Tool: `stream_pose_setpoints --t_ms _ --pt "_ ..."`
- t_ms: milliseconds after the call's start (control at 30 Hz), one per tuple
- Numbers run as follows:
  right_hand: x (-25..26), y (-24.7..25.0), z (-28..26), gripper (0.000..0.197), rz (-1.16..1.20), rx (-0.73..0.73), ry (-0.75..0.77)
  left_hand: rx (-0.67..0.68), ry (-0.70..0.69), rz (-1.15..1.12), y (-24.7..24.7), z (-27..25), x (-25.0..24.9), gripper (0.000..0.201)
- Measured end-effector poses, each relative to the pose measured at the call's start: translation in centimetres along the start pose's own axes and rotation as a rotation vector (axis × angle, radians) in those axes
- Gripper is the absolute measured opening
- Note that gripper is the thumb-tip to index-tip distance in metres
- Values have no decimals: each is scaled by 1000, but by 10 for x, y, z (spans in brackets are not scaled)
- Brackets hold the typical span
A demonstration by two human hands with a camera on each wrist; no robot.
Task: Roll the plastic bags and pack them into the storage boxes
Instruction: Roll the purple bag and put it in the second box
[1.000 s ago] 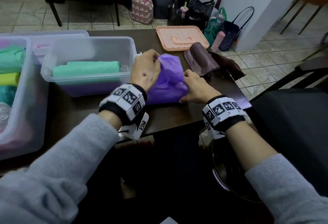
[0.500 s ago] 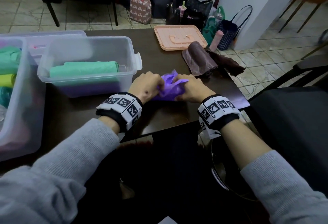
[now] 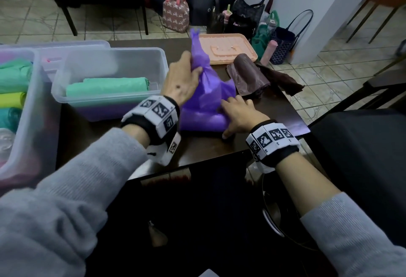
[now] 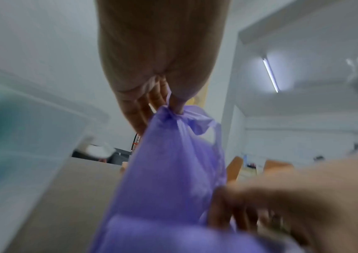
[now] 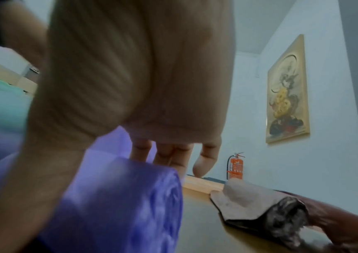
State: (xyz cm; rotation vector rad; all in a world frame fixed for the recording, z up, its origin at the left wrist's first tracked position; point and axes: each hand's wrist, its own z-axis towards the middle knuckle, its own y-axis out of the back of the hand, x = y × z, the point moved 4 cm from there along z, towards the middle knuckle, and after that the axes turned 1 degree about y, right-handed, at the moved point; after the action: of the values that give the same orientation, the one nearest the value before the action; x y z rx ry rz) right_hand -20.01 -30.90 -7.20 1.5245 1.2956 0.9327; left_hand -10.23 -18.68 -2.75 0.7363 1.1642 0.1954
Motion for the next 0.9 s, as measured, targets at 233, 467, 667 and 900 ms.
stream_pose_setpoints --t_ms 233,467,667,900 --pt "42 -16 -3 71 92 28 107 39 147 -45 -2 39 -22 16" --pt "48 -27 -2 68 203 115 111 198 396 -97 -16 40 -18 65" --pt "45 -28 0 66 204 169 103 495 483 228 -48 9 20 53" --pt "42 -28 -2 63 204 188 122 417 660 -71 -61 6 38 61"
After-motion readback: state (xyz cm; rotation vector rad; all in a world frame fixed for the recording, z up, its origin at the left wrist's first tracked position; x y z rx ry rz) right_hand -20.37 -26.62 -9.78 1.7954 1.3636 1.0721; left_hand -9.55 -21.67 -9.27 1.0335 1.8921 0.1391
